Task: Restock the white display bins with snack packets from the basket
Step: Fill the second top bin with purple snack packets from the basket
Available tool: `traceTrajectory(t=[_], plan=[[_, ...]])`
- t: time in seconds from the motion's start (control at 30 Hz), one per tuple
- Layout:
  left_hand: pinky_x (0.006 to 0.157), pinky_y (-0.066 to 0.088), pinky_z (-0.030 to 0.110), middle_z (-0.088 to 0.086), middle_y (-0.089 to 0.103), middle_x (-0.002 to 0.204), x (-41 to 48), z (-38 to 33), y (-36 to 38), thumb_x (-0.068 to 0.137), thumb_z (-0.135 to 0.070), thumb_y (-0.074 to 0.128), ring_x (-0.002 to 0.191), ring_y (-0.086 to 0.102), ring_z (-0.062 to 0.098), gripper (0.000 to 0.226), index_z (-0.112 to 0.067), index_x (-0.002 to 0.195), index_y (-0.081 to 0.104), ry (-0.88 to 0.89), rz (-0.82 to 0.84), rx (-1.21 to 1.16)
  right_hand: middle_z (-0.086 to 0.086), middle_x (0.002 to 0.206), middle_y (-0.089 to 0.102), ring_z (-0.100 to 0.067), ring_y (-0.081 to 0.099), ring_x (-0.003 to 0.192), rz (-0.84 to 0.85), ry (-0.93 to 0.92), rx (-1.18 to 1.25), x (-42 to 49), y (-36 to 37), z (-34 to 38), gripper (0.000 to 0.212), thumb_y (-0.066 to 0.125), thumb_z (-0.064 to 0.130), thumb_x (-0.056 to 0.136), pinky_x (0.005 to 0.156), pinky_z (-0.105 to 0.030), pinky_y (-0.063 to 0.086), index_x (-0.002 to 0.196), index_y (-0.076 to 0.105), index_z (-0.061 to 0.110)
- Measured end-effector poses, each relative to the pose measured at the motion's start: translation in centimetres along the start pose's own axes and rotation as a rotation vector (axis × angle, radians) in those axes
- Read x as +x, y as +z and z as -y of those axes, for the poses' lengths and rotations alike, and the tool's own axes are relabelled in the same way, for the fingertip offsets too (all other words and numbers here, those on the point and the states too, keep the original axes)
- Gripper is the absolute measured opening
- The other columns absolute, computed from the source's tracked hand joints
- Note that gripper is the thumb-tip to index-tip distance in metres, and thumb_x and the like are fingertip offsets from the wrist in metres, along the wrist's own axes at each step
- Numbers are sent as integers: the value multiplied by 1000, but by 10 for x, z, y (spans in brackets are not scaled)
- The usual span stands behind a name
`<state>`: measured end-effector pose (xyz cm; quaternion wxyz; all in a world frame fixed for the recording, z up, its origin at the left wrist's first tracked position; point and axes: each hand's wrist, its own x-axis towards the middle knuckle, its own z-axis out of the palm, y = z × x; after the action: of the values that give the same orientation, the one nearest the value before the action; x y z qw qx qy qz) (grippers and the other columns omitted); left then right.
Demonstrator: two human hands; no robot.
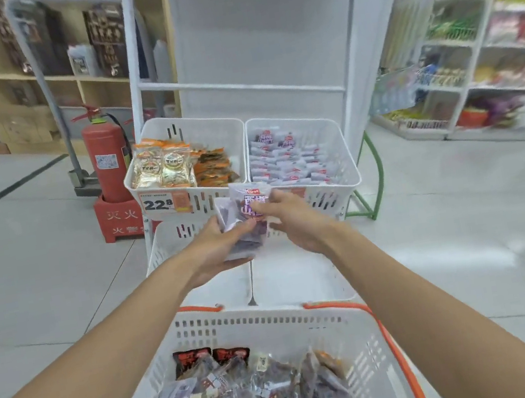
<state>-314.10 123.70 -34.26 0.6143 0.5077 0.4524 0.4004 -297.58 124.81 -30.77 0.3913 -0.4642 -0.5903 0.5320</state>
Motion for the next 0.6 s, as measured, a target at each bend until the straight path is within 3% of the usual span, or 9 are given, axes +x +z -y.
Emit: traceTrajectory(t=[0.1, 0.2, 0.27, 0.37, 0.43, 0.5, 0.53, 0.6], plan=[[76, 51, 25, 1, 75, 102, 37, -29, 16, 93, -36, 61, 95, 68, 11, 25, -23, 114, 60, 74, 48, 9, -12, 96, 68, -22, 65, 86, -98, -121, -128, 22, -46, 21, 30, 70, 17, 88, 86, -42, 53, 108, 60, -3], [65, 54, 24, 2, 74, 92, 89, -51, 28, 92, -26, 66, 80, 71, 6, 27, -16, 116, 57, 160, -63, 11, -14, 103, 68, -20, 68, 78, -247, -151, -86, 52, -99, 38, 43, 70, 6, 87, 64, -31, 57, 125, 48, 6], [70, 59, 29, 10, 73, 98, 130, -67, 30, 89, -22, 71, 83, 72, 14, 37, -8, 118, 53, 250, -142, 85, -16, 102, 67, -16, 69, 72, -359, -188, -158, 76, -138, 44, 45, 70, 2, 86, 59, -27, 56, 126, 51, 8], [90, 55, 47, 17, 70, 108, 192, -82, 28, 73, -43, 79, 97, 70, 25, 65, -6, 118, 52, 305, -206, 267, -21, 102, 66, -21, 70, 68, -483, -208, -294, 124, -193, 43, 28, 66, -7, 84, 68, -39, 61, 107, 61, 8], [91, 54, 37, 8, 69, 109, 226, -87, 27, 80, -36, 78, 101, 68, 21, 52, -13, 120, 53, 332, -199, 320, -20, 109, 63, -31, 69, 81, -544, -227, -390, 160, -223, 39, 25, 68, -2, 83, 78, -51, 58, 105, 62, 8], [75, 51, 19, -3, 68, 106, 253, -87, 26, 85, -29, 76, 97, 65, 12, 42, -17, 118, 54, 378, -208, 354, -7, 111, 62, -27, 63, 98, -583, -260, -612, 195, -246, 36, 28, 67, 4, 85, 85, -38, 51, 111, 61, 12], [69, 46, 16, -6, 67, 104, 264, -85, 25, 85, -29, 75, 94, 64, 8, 39, -18, 116, 54, 388, -216, 362, -4, 113, 62, -22, 58, 102, -591, -285, -724, 210, -253, 36, 30, 65, 4, 86, 85, -29, 44, 114, 60, 13], [67, 45, 16, -9, 67, 100, 278, -82, 20, 86, -29, 75, 91, 62, 4, 36, -20, 114, 54, 416, -220, 370, -5, 118, 61, -22, 56, 108, -570, -316, -841, 238, -262, 32, 31, 60, 2, 89, 85, -23, 38, 118, 59, 11]])
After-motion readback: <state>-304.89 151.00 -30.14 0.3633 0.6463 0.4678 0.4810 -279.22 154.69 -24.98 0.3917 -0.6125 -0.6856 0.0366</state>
